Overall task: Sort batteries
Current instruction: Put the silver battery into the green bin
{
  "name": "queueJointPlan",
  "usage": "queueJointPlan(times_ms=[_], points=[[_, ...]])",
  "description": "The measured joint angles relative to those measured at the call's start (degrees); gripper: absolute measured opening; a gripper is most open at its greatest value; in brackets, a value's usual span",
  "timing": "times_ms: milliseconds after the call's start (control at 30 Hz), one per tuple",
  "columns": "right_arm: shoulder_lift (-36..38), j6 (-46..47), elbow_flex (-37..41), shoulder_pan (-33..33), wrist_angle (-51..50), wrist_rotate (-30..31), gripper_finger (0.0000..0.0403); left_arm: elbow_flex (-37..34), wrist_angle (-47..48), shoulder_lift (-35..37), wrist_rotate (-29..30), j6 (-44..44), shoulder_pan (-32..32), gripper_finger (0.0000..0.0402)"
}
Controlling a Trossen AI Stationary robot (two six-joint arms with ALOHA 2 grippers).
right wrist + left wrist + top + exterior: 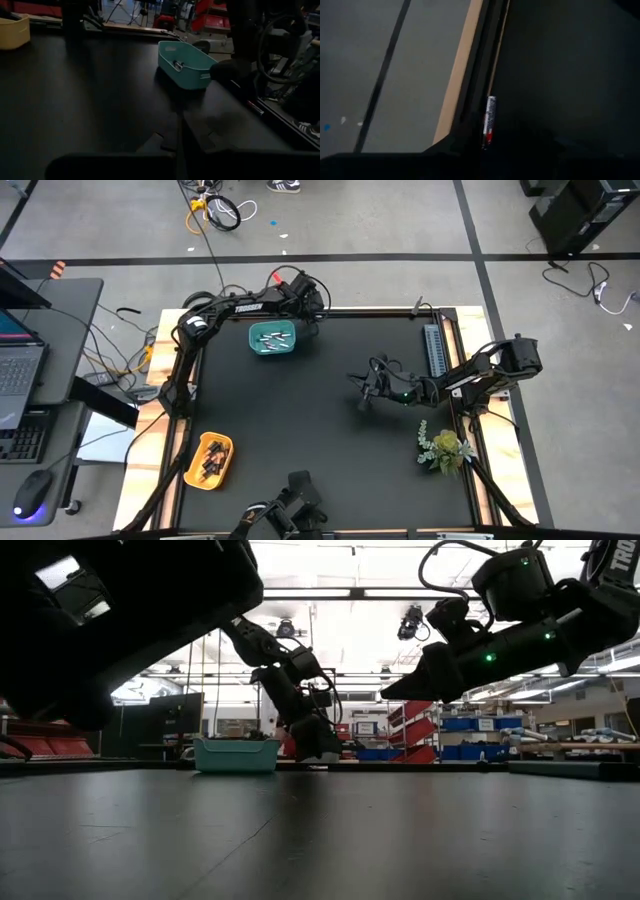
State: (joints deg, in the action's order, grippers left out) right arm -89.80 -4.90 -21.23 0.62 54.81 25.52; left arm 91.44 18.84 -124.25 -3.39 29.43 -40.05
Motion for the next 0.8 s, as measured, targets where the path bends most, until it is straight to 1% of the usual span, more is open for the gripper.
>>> queueJointPlan(times_ms=[167,300,400,500,600,700,800], points=[[0.0,-0.1,0.0,0.0,0.0,0.0,0.0012,0.0,0.9,0.0,-1.3,-1.3,0.0,0.0132],[0.0,-0.2,0.0,0.0,0.0,0.0,0.0012,0.0,2.8,0.0,-3.4,-1.4,0.0,0.0132],[0.0,-0.1,0.0,0.0,0.0,0.0,0.0012,0.0,5.2,0.2,-4.0,-1.4,0.0,0.0132],[0.0,-0.1,0.0,0.0,0.0,0.0,0.0012,1.6,10.3,0.3,-5.9,-1.4,0.0,0.0132],[0.0,-0.1,0.0,0.0,0.0,0.0,0.0012,2.1,11.1,0.5,-4.8,-1.3,0.0,0.0131],[0.0,0.1,0.0,0.0,0.0,0.0,0.0012,2.1,8.7,0.5,-2.4,-1.4,0.0,0.0131],[0.0,0.2,0.0,0.0,0.0,0.0,0.0012,2.2,6.5,0.5,-1.3,-2.7,0.3,0.0131]])
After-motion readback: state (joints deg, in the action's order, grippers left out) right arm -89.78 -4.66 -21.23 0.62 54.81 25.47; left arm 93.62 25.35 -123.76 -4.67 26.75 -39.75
